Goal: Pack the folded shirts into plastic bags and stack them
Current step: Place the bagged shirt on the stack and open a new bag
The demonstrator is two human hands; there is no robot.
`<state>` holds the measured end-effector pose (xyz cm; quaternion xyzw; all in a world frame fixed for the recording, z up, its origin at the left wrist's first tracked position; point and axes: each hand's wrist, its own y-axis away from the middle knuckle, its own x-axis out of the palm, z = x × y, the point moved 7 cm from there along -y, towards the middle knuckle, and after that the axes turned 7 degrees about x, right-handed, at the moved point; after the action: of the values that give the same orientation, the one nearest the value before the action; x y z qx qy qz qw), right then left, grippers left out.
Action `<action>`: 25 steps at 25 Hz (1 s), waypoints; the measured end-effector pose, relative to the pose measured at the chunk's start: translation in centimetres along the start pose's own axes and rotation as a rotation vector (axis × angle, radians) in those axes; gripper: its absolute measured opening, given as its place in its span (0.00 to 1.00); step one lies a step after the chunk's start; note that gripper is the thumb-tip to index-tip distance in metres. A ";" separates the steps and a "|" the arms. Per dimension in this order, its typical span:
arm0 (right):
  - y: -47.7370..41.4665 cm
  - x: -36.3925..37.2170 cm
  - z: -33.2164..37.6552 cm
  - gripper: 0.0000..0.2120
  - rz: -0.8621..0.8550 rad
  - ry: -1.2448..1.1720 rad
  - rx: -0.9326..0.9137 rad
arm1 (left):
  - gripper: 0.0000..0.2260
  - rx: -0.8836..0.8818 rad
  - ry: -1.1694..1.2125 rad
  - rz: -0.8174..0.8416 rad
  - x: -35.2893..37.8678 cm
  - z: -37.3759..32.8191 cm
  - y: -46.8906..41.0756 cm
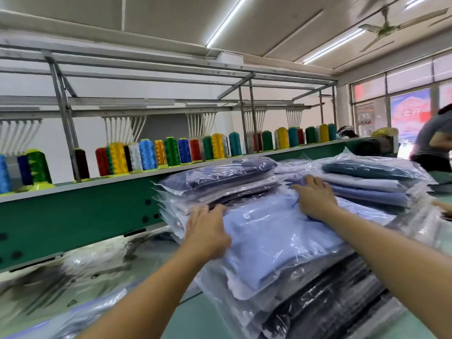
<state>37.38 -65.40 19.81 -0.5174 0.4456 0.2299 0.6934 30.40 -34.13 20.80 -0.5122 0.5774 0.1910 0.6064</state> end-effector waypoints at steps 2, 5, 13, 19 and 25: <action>-0.1 1.3 1.1 0.22 0.095 -0.096 -0.128 | 0.33 0.073 0.097 0.177 1.6 -2.1 -1.7; 0.1 3.2 0.9 0.26 0.358 -0.314 -0.103 | 0.44 0.021 0.044 0.380 4.9 -3.2 -2.4; -0.7 5.4 1.2 0.40 0.544 -0.410 -0.136 | 0.61 0.000 0.108 0.438 8.5 -2.2 -4.9; -0.7 6.6 1.5 0.50 0.589 -0.285 -0.153 | 0.71 -0.023 0.029 0.500 10.2 -1.7 -5.7; 0.2 6.9 1.4 0.43 0.611 -0.076 -0.119 | 0.57 -0.006 -0.004 0.463 9.5 -1.5 -4.0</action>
<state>41.23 -65.01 13.92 -0.3901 0.5400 0.4727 0.5769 35.37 -40.41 14.17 -0.3676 0.6776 0.3277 0.5462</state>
